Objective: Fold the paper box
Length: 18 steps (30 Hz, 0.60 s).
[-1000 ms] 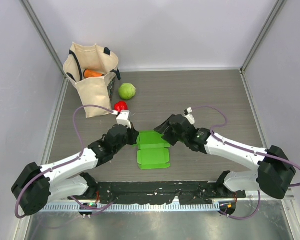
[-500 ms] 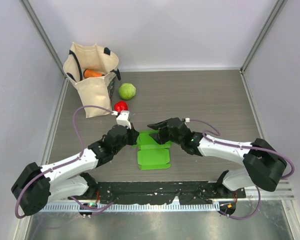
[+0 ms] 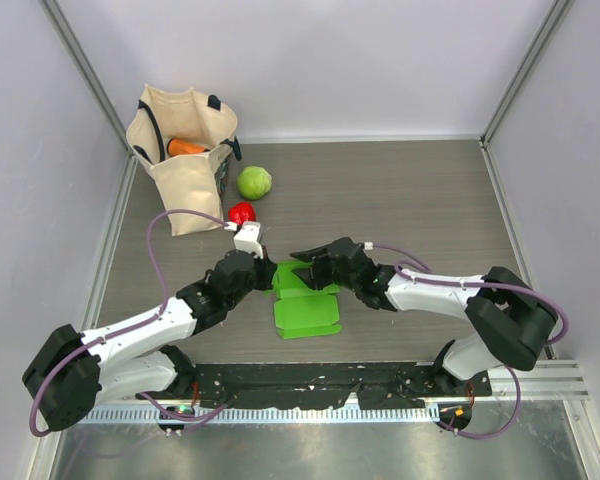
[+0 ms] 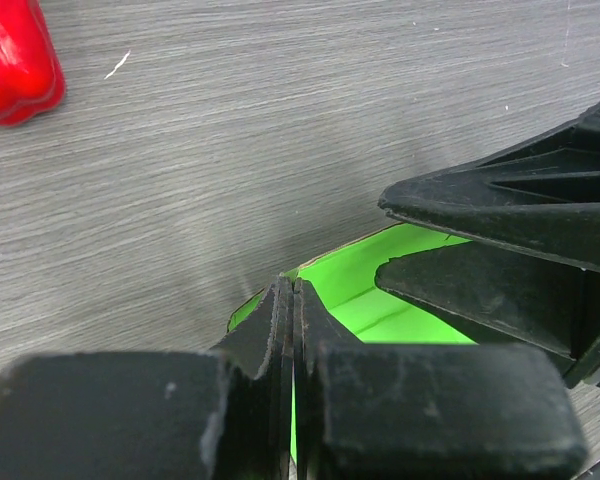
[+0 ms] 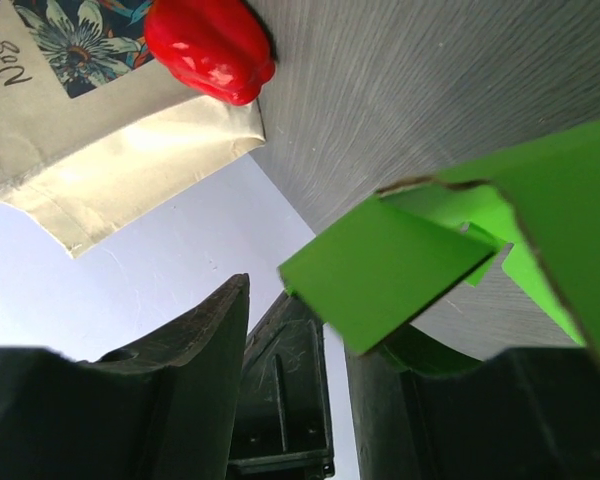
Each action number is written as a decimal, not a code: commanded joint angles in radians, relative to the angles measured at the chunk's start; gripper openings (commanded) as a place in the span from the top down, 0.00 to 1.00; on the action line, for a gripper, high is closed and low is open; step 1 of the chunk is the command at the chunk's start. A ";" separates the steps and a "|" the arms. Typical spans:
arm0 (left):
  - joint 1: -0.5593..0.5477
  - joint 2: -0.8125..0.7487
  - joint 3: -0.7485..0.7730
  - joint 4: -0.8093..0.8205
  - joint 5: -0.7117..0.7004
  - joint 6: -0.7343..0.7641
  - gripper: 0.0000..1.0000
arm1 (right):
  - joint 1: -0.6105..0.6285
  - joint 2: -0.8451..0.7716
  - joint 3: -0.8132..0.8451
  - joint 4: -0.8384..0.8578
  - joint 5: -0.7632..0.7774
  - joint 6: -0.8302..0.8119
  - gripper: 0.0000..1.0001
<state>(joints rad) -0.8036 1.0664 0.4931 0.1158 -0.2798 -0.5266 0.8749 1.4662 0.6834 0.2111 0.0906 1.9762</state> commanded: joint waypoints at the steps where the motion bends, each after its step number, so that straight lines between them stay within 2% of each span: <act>1: -0.009 -0.002 0.002 0.061 -0.036 0.039 1.00 | 0.006 0.025 0.007 0.028 0.014 0.046 0.53; 10: -0.028 -0.011 0.001 0.062 -0.059 0.073 1.00 | 0.004 0.062 0.047 -0.015 0.029 0.024 0.56; 18: -0.034 0.001 -0.001 0.056 -0.062 0.063 1.00 | 0.004 0.062 0.036 0.007 0.031 0.024 0.71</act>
<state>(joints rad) -0.8314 1.0687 0.4931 0.1146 -0.3130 -0.4667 0.8749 1.5318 0.6994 0.2066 0.0978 1.9930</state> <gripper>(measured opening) 0.010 0.314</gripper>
